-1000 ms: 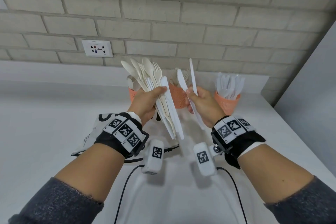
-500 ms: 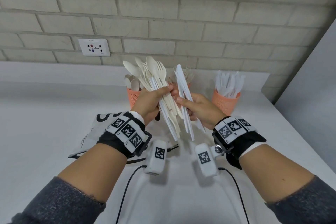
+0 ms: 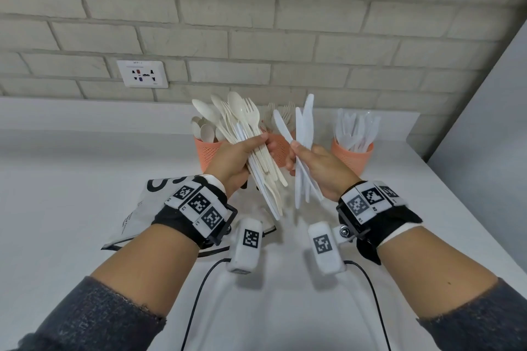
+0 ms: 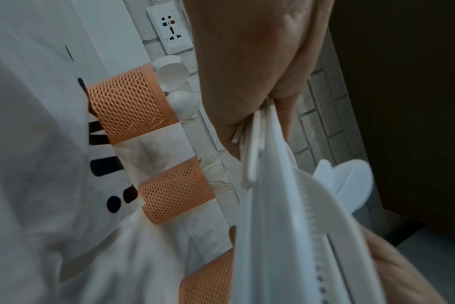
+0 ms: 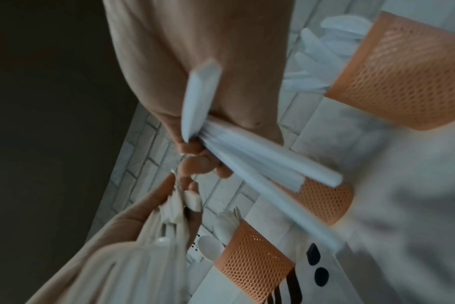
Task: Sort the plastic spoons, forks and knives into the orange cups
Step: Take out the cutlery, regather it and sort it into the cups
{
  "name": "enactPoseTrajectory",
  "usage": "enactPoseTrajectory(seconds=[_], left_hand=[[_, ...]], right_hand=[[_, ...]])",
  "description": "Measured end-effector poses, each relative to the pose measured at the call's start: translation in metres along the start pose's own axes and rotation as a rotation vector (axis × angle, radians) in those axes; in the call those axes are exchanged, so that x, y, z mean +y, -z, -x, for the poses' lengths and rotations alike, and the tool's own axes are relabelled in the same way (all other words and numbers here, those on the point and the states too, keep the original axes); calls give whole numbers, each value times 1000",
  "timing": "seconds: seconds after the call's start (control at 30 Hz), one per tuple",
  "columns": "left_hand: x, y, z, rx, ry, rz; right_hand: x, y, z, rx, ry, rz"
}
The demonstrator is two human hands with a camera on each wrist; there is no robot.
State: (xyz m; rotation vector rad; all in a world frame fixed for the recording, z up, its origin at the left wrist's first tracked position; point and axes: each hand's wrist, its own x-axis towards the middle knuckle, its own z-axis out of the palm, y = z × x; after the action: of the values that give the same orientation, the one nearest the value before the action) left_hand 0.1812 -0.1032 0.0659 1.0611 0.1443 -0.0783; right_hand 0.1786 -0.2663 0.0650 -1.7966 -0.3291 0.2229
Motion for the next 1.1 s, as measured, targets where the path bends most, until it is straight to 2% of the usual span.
enactPoseTrajectory(seconds=[0.17,0.23,0.33,0.43,0.5,0.6,0.7,0.83,0.9,0.97,1.1], left_hand=[[-3,2,-7,109,-14,41],[-4,5,-12,185,-20,54],[-5,9,-20,291,-16,52],[-6,11,-25,365,8,92],[-6,12,-27,393,8,90],[-7,14,-28,412,5,39],[-7,16,-28,449,-31,77],[-8,19,-32,434,-31,127],[-6,22,-32,416,-21,161],[-3,28,-33,403,-18,182],[6,40,-35,432,5,284]], right_hand=[[-6,-6,10,44,147,51],[-5,-8,14,15,238,175],[0,-12,18,-39,268,442],[9,-17,16,44,336,718],[13,-17,16,105,404,768],[18,-18,17,104,501,849],[20,-18,16,154,446,868],[27,-21,10,204,389,1005],[30,-18,7,209,379,913],[29,-10,5,245,340,714],[20,6,6,325,136,200]])
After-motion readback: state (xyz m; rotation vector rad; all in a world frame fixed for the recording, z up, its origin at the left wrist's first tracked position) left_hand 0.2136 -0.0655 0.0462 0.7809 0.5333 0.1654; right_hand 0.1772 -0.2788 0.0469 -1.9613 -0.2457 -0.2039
